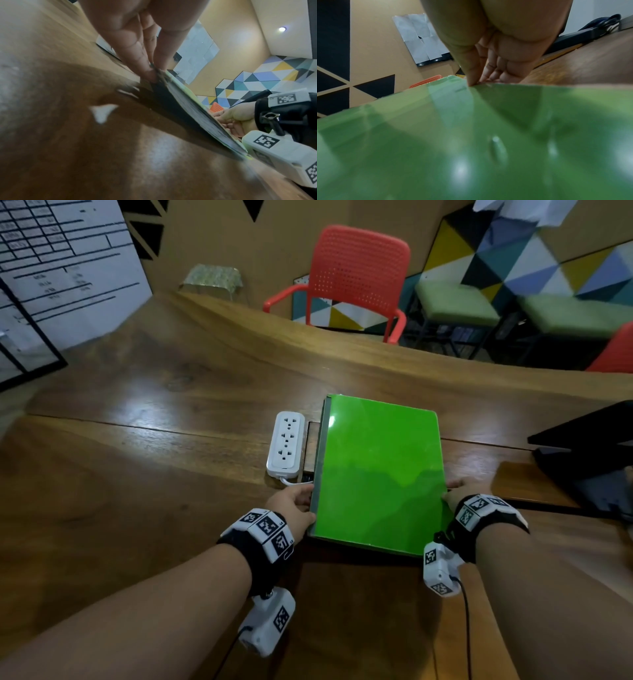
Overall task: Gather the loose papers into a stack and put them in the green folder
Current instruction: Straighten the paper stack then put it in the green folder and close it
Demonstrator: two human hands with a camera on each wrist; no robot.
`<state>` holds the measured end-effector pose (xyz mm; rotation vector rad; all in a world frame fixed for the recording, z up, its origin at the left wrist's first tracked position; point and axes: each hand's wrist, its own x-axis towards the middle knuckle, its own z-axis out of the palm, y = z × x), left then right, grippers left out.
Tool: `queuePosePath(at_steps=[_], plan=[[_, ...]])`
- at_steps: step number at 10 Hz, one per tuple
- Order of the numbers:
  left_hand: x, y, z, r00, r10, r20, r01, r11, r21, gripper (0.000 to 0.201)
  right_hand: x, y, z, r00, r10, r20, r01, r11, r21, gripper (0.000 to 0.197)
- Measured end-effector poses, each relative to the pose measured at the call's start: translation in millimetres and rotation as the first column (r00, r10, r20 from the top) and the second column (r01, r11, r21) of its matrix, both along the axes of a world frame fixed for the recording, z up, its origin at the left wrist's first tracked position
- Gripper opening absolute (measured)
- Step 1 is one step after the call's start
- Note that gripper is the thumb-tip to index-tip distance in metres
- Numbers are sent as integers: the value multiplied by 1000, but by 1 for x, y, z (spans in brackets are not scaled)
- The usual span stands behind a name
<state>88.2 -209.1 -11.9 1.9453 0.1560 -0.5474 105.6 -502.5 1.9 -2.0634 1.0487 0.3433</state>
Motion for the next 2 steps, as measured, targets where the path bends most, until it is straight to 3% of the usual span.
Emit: queuePosePath(at_steps=[2], plan=[[-1,2,-3,1000,-11,-28,11,1000,12,56,-8,2,9,993,113,-22,-115,979,-167,31]])
